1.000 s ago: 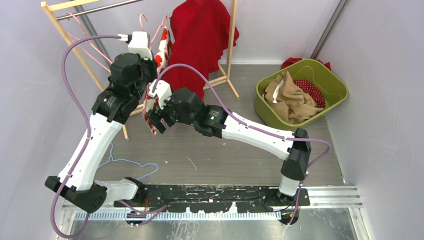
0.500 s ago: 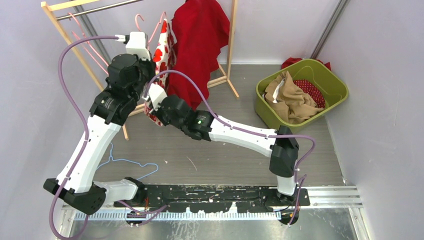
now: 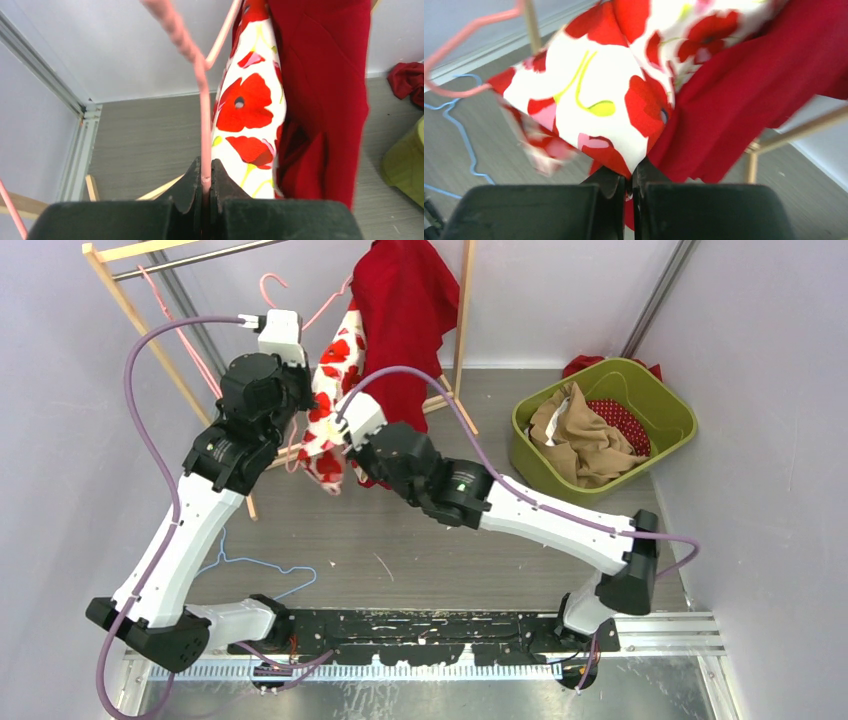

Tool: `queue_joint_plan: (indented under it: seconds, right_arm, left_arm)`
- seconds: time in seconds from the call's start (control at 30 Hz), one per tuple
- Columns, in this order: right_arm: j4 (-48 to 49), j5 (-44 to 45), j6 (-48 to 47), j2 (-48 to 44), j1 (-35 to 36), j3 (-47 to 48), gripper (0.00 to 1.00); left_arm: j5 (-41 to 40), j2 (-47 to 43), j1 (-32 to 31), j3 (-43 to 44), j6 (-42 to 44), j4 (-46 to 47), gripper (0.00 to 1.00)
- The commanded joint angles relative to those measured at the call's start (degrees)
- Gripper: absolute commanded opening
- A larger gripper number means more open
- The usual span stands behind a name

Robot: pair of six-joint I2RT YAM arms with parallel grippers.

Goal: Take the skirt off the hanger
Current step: Remove the skirt from the hanger, then place the skirt in the bin.

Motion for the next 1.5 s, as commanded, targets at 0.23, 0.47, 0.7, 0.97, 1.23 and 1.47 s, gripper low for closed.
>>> queue_joint_plan:
  seconds: [0.23, 0.47, 0.7, 0.97, 1.23, 1.47]
  right_arm:
    - [23.0, 30.0, -25.8, -13.5, -1.1, -6.5, 0.01]
    - [39.9, 36.0, -38.0, -17.8, -11.4, 0.2, 0.01]
    - [29.5, 33.9, -28.3, -19.5, -26.9, 9.9, 0.01]
    - [16.2, 32.3, -18.0, -13.5, -40.3, 15.8, 0.01]
    - [2.9, 24.9, -0.4, -4.2, -53.6, 19.5, 0.01]
    - [3.0, 23.4, 8.1, -4.3, -59.1, 10.6, 0.01]
  left_arm:
    - [-3.6, -1.6, 0.3, -1.4, 5.5, 6.0, 0.0]
    - [-4.3, -2.3, 0.3, -2.1, 6.4, 6.0, 0.0]
    - [-4.7, -2.8, 0.3, -1.9, 7.2, 5.6, 0.0]
    - [-4.3, -2.7, 0.3, -1.3, 7.6, 5.5, 0.0]
    - [-4.3, -2.3, 0.3, -1.1, 7.9, 5.2, 0.0]
    - [-5.4, -0.6, 0.3, -0.3, 9.5, 5.4, 0.0]
